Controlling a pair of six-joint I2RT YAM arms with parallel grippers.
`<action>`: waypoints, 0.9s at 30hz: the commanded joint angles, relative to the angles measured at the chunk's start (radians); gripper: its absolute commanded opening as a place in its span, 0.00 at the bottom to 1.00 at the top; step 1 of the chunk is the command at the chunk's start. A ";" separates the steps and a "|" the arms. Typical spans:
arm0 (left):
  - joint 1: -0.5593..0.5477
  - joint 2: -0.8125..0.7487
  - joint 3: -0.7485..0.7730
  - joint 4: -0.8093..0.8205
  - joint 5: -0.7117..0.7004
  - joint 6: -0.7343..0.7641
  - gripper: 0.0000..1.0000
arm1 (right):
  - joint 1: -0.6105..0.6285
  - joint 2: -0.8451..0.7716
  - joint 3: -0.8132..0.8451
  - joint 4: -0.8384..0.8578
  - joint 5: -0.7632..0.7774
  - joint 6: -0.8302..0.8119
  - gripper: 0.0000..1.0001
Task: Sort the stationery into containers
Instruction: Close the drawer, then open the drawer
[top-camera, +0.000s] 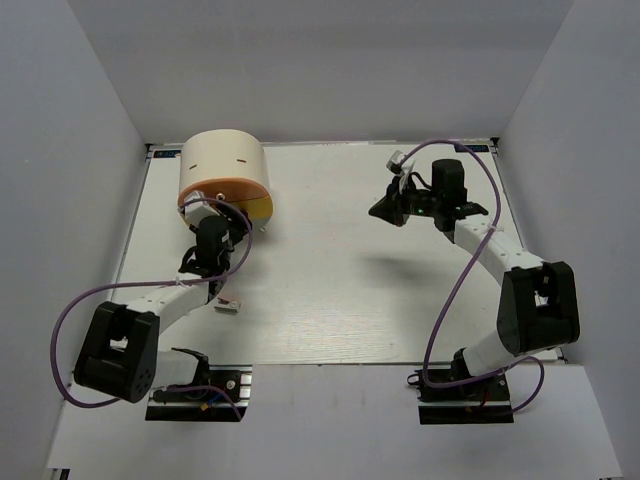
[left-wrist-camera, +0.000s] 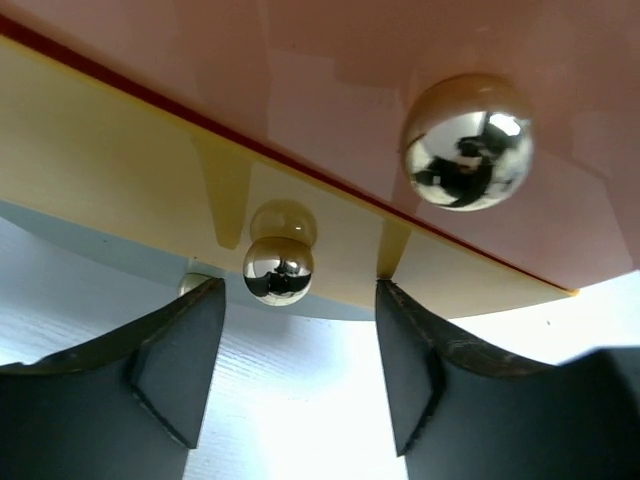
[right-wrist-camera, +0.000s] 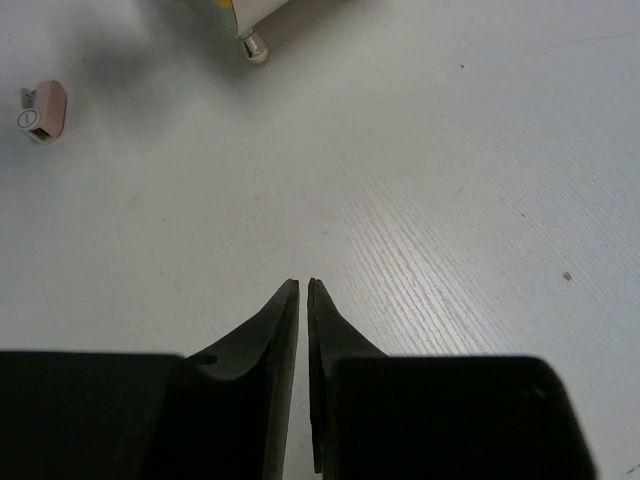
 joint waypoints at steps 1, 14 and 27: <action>0.006 -0.085 -0.013 0.000 0.004 -0.006 0.73 | -0.007 -0.046 -0.012 -0.025 -0.022 -0.025 0.14; 0.009 -0.508 -0.238 -0.398 -0.036 -0.368 0.75 | -0.010 -0.038 -0.065 0.003 -0.042 -0.019 0.68; 0.029 -0.337 -0.412 0.022 0.079 -0.865 0.42 | -0.025 -0.038 -0.082 -0.021 -0.080 -0.016 0.06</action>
